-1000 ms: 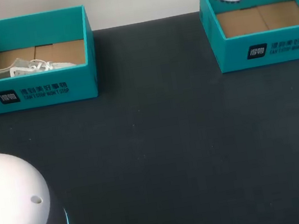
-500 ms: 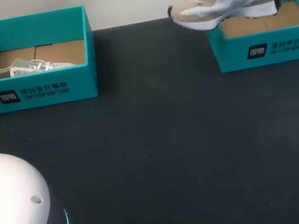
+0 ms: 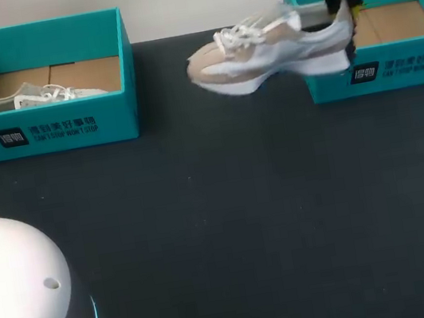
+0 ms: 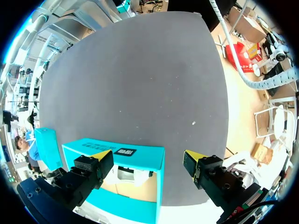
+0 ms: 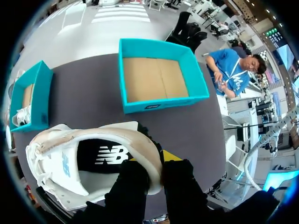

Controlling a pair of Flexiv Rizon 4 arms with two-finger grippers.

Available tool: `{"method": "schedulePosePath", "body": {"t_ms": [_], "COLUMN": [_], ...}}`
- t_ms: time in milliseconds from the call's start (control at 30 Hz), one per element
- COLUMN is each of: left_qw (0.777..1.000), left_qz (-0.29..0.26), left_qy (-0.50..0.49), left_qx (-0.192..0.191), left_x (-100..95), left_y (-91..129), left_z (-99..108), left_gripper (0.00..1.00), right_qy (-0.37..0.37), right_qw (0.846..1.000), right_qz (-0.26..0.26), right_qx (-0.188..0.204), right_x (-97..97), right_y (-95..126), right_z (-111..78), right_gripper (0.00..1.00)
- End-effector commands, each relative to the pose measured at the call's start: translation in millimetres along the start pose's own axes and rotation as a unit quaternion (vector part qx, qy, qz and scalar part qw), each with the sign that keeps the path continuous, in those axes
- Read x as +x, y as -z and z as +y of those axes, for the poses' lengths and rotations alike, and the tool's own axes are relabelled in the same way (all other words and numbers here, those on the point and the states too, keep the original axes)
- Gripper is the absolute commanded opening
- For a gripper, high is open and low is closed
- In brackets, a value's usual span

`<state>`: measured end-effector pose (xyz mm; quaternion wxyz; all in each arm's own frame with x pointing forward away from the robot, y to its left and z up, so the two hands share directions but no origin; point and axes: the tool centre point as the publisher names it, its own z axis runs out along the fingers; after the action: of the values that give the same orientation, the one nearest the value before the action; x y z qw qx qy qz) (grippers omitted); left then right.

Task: Take the shoe out of the shoebox, open the shoe tongue, remove and reinsert the insole, then place the shoe into the shoebox

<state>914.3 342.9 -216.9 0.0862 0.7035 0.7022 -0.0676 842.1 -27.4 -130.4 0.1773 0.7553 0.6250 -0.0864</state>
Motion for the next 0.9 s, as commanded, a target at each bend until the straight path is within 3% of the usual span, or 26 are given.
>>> {"method": "schedulePosePath", "body": {"t_ms": [33,233,333,900], "left_qw": [1.000,1.000,1.000,1.000], "left_qz": [0.001,0.001,0.001,0.001], "left_qy": [0.000,0.000,0.000,0.000], "left_qx": [0.000,0.000,0.000,0.000], "left_x": [-0.1,-0.1,-0.1,-0.1], "left_y": [0.7,0.7,0.7,0.7], "left_z": [-0.4,-0.4,-0.4,-0.4], "left_gripper": [1.00,1.00,1.00,1.00], "right_qy": [-0.011,-0.003,0.016,0.016], "right_qw": [0.999,0.999,0.999,0.999], "right_qz": [-0.011,-0.025,-0.031,-0.031], "right_qx": [-0.038,-0.036,-0.015,-0.015], "right_x": [16.1,34.1,43.5,43.5], "right_y": [9.6,25.9,28.6,28.6], "right_z": [-47.7,-89.1,-105.7,-105.7], "right_gripper": [0.00,0.00,0.00,0.00]}}
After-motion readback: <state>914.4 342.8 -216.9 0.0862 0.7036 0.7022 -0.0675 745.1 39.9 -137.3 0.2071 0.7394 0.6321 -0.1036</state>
